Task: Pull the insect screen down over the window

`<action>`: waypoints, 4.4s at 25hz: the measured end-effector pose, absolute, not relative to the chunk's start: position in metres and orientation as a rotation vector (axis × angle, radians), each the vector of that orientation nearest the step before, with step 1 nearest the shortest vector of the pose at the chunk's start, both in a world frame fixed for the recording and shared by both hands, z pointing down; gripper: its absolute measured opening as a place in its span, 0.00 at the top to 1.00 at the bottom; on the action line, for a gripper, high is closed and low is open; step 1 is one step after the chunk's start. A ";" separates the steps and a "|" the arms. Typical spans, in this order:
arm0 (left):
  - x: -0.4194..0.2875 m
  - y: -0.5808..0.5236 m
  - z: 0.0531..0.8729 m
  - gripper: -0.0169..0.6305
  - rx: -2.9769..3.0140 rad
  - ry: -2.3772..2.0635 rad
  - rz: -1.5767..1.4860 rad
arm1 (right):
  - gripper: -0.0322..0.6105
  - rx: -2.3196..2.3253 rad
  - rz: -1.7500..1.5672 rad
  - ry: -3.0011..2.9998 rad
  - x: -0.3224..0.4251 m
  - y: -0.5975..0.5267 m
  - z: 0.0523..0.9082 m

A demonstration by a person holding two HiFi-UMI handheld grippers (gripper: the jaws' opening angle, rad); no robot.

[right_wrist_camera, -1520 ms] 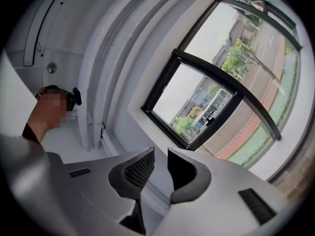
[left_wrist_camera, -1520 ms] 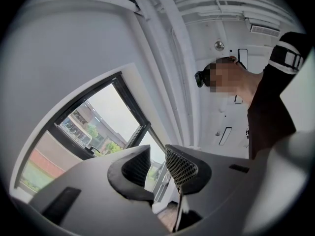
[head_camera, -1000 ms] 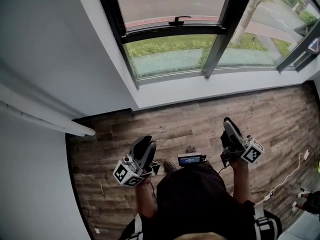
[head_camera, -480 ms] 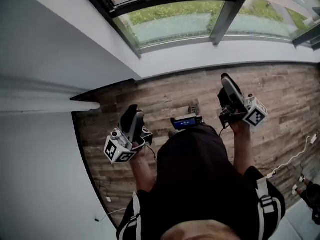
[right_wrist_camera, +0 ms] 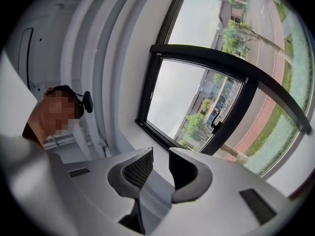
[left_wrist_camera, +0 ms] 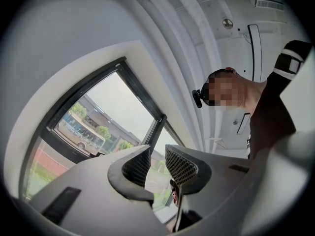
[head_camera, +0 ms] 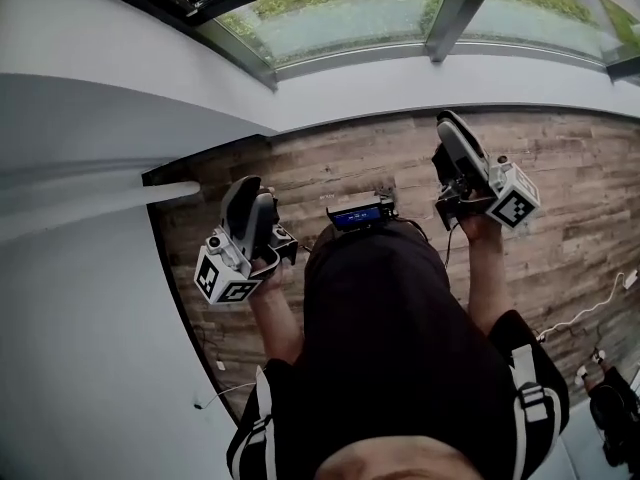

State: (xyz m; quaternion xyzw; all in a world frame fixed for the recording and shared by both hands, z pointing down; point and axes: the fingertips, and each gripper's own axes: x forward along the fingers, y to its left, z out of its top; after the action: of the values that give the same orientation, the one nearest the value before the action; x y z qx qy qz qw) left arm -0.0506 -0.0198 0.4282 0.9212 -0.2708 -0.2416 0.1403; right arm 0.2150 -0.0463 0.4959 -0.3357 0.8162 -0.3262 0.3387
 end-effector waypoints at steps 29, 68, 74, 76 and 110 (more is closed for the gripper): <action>-0.075 -0.247 0.430 0.82 2.647 -0.510 -0.874 | 0.82 -0.709 -0.300 2.276 0.159 -0.322 0.257; -0.013 -0.358 0.187 0.82 2.903 -0.309 -1.146 | 0.78 -0.579 0.030 2.373 0.160 -0.480 0.061; -0.011 -0.361 0.192 0.82 2.934 -0.297 -1.131 | 0.75 -0.598 0.011 2.348 0.151 -0.513 0.034; -0.012 -0.364 0.192 0.82 2.955 -0.296 -1.132 | 0.75 -0.645 0.019 2.334 0.152 -0.525 0.030; 0.007 -0.378 0.189 0.82 2.911 -0.229 -1.091 | 0.89 -0.596 -0.263 2.154 0.166 -0.557 0.012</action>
State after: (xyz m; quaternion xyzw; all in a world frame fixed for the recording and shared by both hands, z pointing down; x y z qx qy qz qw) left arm 0.0070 -0.3783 0.1886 0.9338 -0.0733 -0.3500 0.0122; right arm 0.1656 -0.5570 0.0118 -0.2389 0.8637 -0.1055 0.4310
